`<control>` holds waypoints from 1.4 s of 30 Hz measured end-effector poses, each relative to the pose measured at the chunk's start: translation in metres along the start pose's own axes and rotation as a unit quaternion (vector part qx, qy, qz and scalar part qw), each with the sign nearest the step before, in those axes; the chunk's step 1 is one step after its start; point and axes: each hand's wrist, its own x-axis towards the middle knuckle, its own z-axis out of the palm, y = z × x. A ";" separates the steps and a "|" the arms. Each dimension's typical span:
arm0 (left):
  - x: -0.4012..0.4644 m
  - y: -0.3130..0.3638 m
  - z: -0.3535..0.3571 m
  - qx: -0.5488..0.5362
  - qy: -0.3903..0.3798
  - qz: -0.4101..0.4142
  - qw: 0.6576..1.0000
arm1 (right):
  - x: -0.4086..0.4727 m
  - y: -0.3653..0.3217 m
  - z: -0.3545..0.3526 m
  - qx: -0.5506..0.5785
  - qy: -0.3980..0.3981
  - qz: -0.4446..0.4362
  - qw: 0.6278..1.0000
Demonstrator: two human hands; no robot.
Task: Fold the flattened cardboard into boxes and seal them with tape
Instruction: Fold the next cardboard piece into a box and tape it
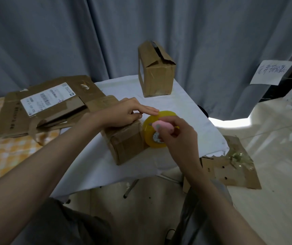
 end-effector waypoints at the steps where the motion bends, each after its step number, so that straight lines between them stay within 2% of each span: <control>1: 0.000 -0.001 0.000 0.000 -0.001 -0.001 1.000 | -0.002 -0.002 0.004 0.004 0.005 -0.003 1.000; 7: -0.001 -0.001 0.001 -0.002 0.005 0.015 1.000 | 0.002 -0.006 0.023 0.008 0.037 -0.010 0.999; 10: -0.001 0.002 0.001 -0.002 0.017 0.033 0.999 | 0.006 -0.007 0.028 0.001 0.026 -0.003 1.000; 13: 0.000 -0.002 0.003 -0.005 0.023 0.010 1.000 | 0.006 -0.009 0.022 -0.057 -0.058 -0.002 0.997; 16: 0.001 -0.004 0.005 0.005 0.017 -0.002 1.000 | 0.005 -0.015 -0.001 -0.075 -0.163 0.046 0.983; 17: 0.001 -0.004 0.005 0.005 0.015 -0.007 1.000 | 0.008 -0.015 -0.009 -0.080 -0.158 0.058 0.983; 20: 0.001 -0.004 0.003 0.001 0.012 -0.012 1.000 | 0.030 -0.001 -0.028 -0.098 -0.039 0.098 0.990; 22: 0.001 -0.004 0.003 -0.001 0.015 -0.009 1.000 | 0.046 0.016 -0.033 -0.111 0.006 0.124 0.986; 28: -0.001 -0.001 0.005 -0.011 0.024 -0.011 1.000 | 0.073 0.066 -0.037 -0.124 -0.007 0.202 0.971; 32: -0.003 0.000 0.005 -0.008 0.029 -0.008 1.000 | 0.079 0.088 -0.029 -0.148 -0.074 0.214 0.963; 34: -0.004 0.000 0.006 -0.002 0.027 -0.006 1.000 | 0.078 0.089 -0.024 -0.194 -0.107 0.188 0.957; 35: -0.005 0.000 0.005 -0.001 0.025 -0.007 1.000 | 0.077 0.086 -0.022 -0.204 -0.094 0.160 0.961; 36: -0.005 0.000 0.005 0.002 0.025 -0.006 1.000 | 0.074 0.079 -0.021 -0.180 -0.055 0.121 0.975; 38: -0.006 0.000 0.006 0.001 0.027 -0.005 1.000 | 0.067 0.061 -0.019 -0.056 0.032 0.023 0.998; 39: -0.006 0.000 0.006 0.000 0.028 -0.008 1.000 | 0.064 0.054 -0.018 -0.021 0.025 -0.032 0.999; 40: -0.006 0.000 0.006 0.002 0.028 -0.013 1.000 | 0.061 0.047 -0.016 -0.029 -0.021 -0.080 0.996; 42: -0.006 0.002 0.007 0.007 0.032 -0.024 0.999 | 0.058 0.038 -0.007 -0.126 -0.144 -0.136 0.972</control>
